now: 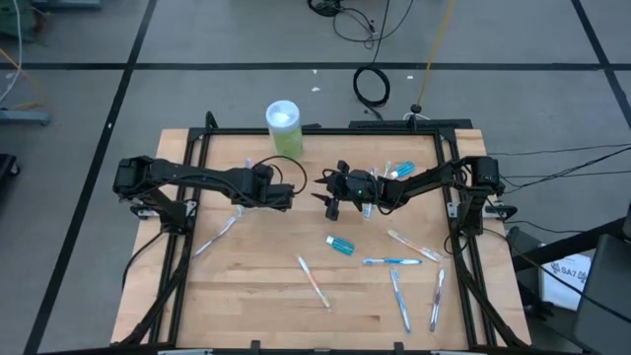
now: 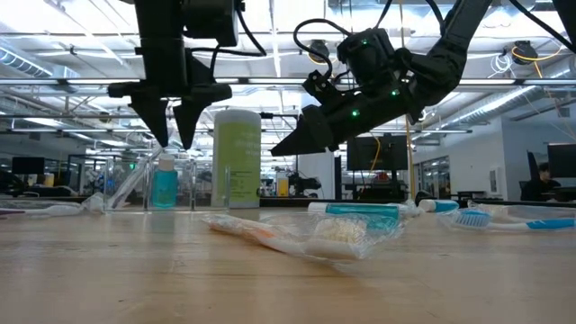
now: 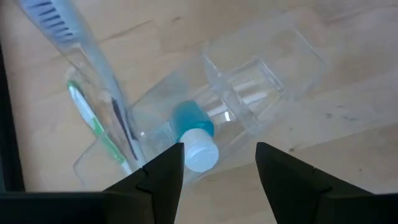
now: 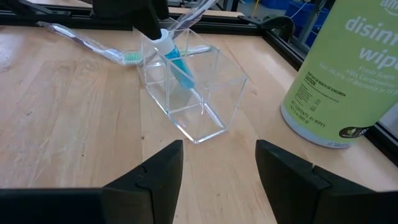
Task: Pick & Place toothbrushing station
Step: Adjust the blue mouthwash
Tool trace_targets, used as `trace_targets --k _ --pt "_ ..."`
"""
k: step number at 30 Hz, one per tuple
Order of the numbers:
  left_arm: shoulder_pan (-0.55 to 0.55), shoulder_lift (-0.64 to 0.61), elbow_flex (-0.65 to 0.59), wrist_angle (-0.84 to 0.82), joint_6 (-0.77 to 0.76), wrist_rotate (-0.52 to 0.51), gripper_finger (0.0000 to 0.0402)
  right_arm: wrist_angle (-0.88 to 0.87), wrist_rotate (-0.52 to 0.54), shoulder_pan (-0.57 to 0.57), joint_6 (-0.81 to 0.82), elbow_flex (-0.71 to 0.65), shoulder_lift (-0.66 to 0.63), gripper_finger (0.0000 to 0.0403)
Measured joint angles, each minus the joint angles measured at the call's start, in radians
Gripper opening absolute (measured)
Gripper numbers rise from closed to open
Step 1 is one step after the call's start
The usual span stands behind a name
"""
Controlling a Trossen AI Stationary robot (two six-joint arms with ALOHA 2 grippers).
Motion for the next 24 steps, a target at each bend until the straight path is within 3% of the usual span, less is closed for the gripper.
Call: trace_targets --k 17,24 --pt "-0.004 0.059 -0.007 -0.018 -0.059 -0.030 0.0207 -0.002 0.000 0.000 0.000 0.000 0.000 0.0196" --pt "-0.004 0.063 -0.007 -0.104 -0.138 -0.015 0.0205 0.000 0.000 0.000 0.000 0.000 0.000 0.0196"
